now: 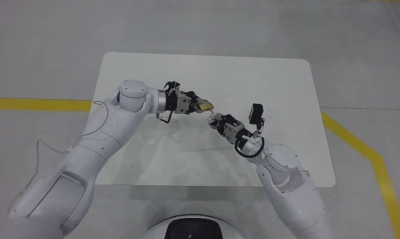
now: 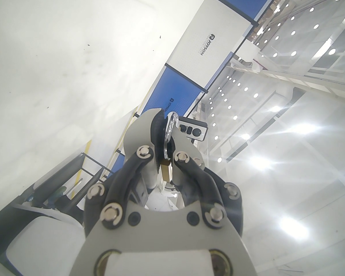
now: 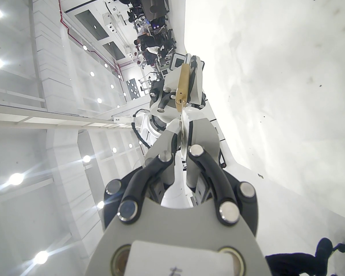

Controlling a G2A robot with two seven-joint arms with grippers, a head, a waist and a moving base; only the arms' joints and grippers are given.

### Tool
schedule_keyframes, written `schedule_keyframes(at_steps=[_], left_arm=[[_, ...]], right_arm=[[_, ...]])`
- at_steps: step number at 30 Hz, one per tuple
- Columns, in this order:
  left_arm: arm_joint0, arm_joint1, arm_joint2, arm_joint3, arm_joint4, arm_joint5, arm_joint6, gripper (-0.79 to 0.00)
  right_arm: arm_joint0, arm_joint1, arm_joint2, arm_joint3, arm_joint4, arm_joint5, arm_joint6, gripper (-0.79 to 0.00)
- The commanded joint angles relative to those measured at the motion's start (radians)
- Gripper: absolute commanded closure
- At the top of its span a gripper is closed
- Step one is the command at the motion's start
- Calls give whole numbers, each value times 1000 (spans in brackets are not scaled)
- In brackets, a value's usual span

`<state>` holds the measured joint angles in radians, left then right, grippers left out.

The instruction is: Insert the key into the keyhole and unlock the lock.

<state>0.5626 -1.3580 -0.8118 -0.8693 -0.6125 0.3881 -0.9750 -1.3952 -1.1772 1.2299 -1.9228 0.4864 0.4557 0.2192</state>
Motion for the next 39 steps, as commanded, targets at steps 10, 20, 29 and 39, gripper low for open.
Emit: schedule_keyframes(at_steps=[10,20,29,39], left_arm=[[0,-3,-10,4,11,-3,0,0],[2,-4,-13,2,28,1,-10,0],[4,-5,-20,4,34,-3,-23,0],[6,-6,-23,2,49,-7,-39,0]], right_arm=[[2,-4,-10,-4,-5,9,-3,0],[7,-8,-16,0,-7,9,-7,0],[2,-11,-13,0,-6,7,-8,0],[6,-13,-13,5,-6,18,-8,0]])
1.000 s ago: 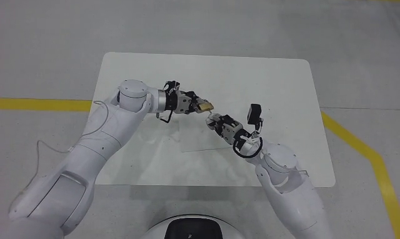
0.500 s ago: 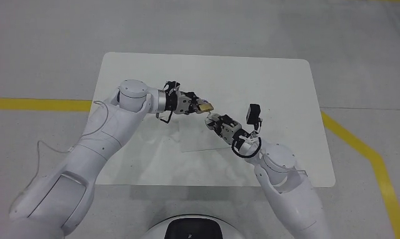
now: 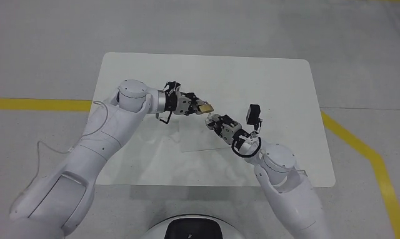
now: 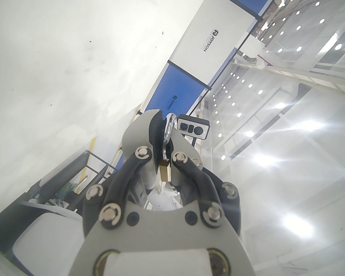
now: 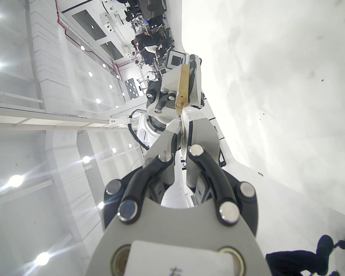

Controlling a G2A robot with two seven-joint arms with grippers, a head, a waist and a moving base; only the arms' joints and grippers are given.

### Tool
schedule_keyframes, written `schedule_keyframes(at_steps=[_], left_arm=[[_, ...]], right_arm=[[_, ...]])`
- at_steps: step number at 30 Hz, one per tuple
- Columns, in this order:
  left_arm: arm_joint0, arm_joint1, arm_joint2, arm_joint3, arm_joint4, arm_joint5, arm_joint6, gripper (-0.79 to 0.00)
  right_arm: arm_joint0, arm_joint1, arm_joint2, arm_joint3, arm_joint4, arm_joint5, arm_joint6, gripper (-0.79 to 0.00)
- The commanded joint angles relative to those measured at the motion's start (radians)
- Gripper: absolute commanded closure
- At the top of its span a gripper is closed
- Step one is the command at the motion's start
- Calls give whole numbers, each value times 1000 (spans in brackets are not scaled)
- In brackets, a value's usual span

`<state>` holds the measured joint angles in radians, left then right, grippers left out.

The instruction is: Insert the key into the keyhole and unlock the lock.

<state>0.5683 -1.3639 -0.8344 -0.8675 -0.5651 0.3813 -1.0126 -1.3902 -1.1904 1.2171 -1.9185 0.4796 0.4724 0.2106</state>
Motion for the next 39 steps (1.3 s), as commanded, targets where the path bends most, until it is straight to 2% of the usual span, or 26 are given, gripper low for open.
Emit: schedule_keyframes(at_steps=[1,36,39], left_arm=[[0,0,-1,0,2,0,-2,0],[8,-5,-9,-9,35,4,-10,0],[7,-6,-10,-7,35,6,-10,0]], right_arm=[[1,-1,0,2,2,2,0,0],[47,-17,-10,56,19,13,-13,0],[45,-17,-7,55,20,10,-13,-34]])
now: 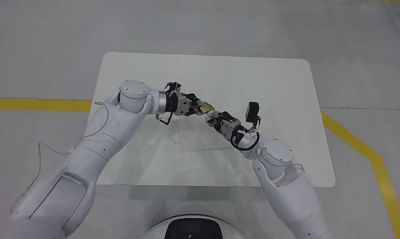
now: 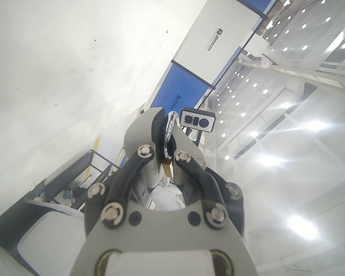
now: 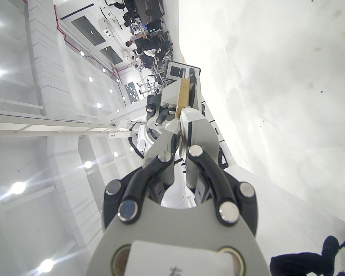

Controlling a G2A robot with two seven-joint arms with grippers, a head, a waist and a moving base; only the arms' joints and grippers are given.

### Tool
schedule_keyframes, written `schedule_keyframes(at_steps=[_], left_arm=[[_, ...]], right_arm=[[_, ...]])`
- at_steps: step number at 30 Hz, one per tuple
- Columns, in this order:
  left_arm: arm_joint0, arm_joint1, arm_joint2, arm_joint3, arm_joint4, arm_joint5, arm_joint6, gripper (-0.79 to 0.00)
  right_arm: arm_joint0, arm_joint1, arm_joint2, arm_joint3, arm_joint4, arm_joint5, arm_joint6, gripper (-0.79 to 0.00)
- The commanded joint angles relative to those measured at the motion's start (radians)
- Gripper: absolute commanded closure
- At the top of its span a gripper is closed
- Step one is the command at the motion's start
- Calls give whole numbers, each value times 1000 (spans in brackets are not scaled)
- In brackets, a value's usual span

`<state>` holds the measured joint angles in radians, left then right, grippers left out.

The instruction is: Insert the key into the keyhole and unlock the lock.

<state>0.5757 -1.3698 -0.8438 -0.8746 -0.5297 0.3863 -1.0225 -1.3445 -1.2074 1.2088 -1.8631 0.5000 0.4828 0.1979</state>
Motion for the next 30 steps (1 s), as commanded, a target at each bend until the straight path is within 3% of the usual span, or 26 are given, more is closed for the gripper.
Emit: schedule_keyframes(at_steps=[1,5,11,19,30], left_arm=[[0,-1,0,1,0,1,0,0],[-1,-2,-1,3,2,0,-1,0],[-2,-3,-2,6,4,-1,-2,0],[-2,-5,-4,9,5,-1,-5,0],[-2,-6,-14,13,6,-7,1,0]], right_arm=[[-2,0,2,-2,0,-1,-1,-34],[-8,0,6,-11,-3,-1,0,-40],[-13,-1,10,-16,-5,2,1,-166],[-21,-2,15,-23,-7,-3,3,-243],[-39,-2,27,-36,-10,-1,4,-259]])
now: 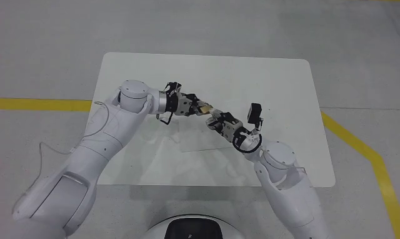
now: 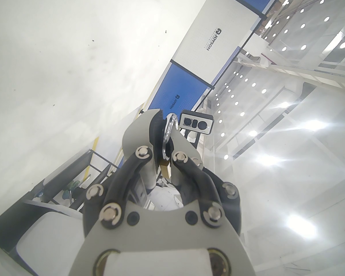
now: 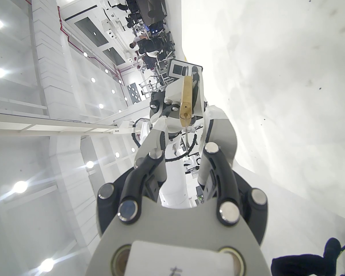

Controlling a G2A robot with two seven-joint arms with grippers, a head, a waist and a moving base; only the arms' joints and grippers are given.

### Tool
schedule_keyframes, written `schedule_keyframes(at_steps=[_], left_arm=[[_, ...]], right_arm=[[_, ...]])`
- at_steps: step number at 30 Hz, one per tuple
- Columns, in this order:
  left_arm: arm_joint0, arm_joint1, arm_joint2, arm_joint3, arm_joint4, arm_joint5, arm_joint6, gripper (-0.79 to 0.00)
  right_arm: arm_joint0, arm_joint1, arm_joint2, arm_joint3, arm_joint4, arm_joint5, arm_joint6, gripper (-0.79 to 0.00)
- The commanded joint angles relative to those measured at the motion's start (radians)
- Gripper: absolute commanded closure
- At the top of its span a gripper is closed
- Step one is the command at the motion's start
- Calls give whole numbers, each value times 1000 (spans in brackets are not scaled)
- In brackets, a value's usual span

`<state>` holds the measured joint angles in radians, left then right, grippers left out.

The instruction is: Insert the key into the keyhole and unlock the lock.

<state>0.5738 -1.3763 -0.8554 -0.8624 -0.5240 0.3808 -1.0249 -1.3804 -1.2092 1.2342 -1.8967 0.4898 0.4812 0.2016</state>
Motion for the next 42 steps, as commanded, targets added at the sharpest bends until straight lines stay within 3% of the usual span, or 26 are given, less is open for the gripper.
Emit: schedule_keyframes(at_steps=[1,9,11,13,42], left_arm=[[0,1,-5,1,1,-4,8,0],[4,2,-17,-5,1,-5,25,0],[5,2,-18,-8,6,-6,31,0],[7,3,-20,-11,12,-9,40,0],[28,8,-27,-43,45,-15,18,0]], right_arm=[[-7,0,4,-5,0,1,1,-259],[-35,2,20,-29,0,-7,1,-228],[-42,2,22,-36,-3,-10,-1,-148],[-46,2,22,-41,-5,-11,0,0],[-10,-6,2,-17,-17,22,-16,0]])
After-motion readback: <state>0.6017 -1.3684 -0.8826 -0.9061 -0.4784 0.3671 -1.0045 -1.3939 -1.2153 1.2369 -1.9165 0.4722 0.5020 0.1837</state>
